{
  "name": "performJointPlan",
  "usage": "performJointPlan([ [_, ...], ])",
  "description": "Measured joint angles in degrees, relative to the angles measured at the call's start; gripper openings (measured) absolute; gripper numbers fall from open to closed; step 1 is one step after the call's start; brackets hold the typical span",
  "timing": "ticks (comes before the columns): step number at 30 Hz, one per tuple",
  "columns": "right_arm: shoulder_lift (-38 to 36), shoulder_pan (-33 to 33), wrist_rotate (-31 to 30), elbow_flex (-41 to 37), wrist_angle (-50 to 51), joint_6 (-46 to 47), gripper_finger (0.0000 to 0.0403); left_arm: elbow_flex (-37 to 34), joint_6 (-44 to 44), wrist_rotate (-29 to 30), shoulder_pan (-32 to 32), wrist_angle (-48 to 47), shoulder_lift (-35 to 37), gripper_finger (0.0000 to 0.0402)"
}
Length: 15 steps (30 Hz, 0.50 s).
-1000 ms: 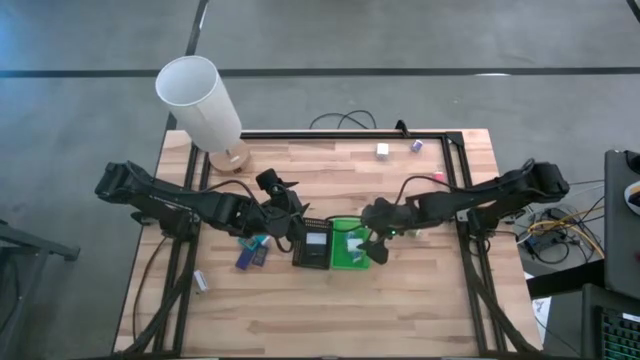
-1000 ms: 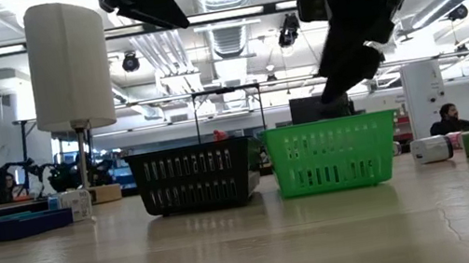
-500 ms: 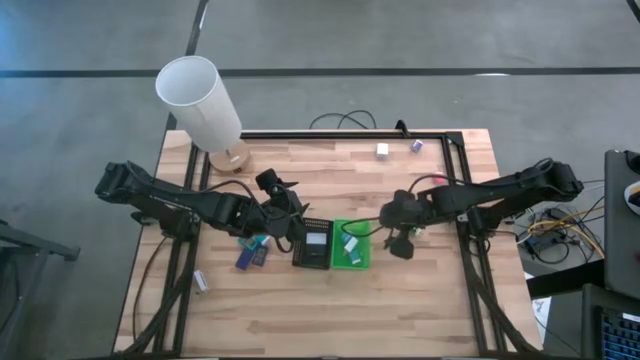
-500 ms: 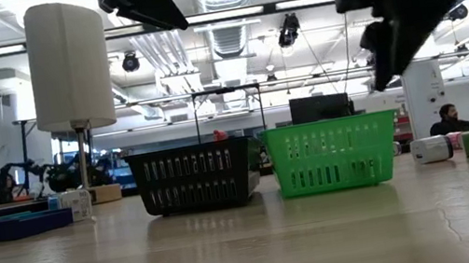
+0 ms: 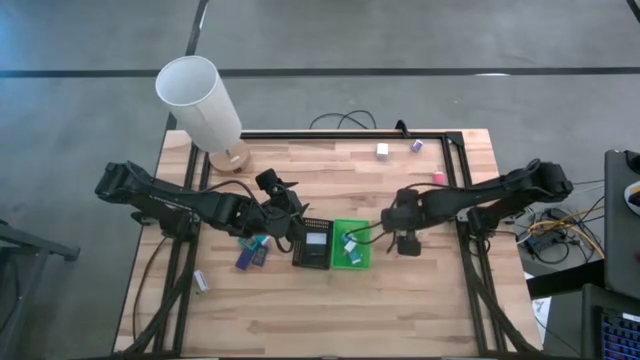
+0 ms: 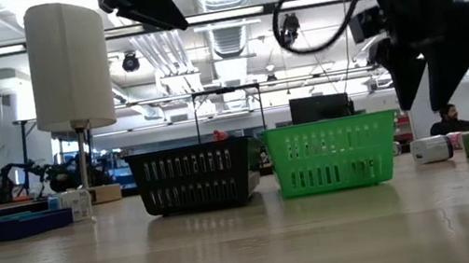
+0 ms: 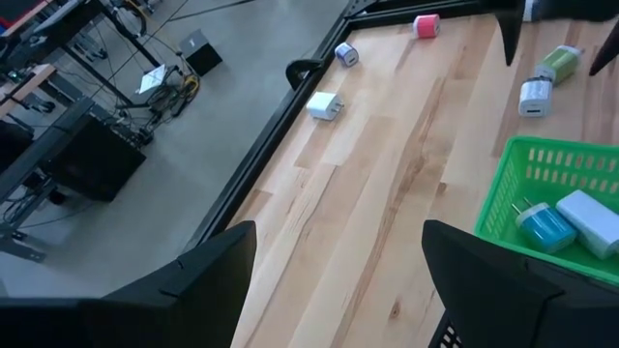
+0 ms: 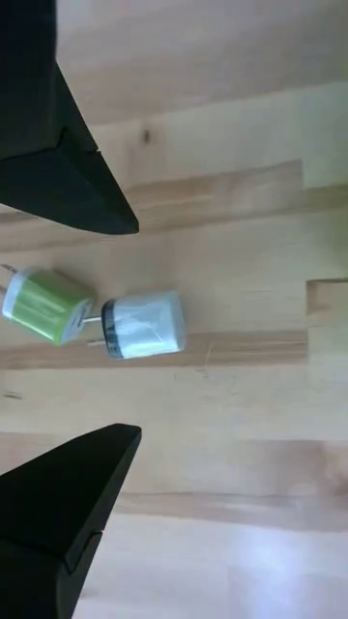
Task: Pick & Place Office items
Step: Put the left white black charger adapter into the green basket
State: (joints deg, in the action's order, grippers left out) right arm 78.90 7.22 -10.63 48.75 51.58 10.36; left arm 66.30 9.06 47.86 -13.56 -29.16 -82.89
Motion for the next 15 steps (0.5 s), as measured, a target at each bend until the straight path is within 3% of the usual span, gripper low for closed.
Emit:
performJointPlan([
  [15, 10.3, -2.8, 0.0, -0.1, 0.0, -0.8, 0.0331, 0.0, 0.0, 0.0, 0.0, -0.3, 0.0, 0.0303],
])
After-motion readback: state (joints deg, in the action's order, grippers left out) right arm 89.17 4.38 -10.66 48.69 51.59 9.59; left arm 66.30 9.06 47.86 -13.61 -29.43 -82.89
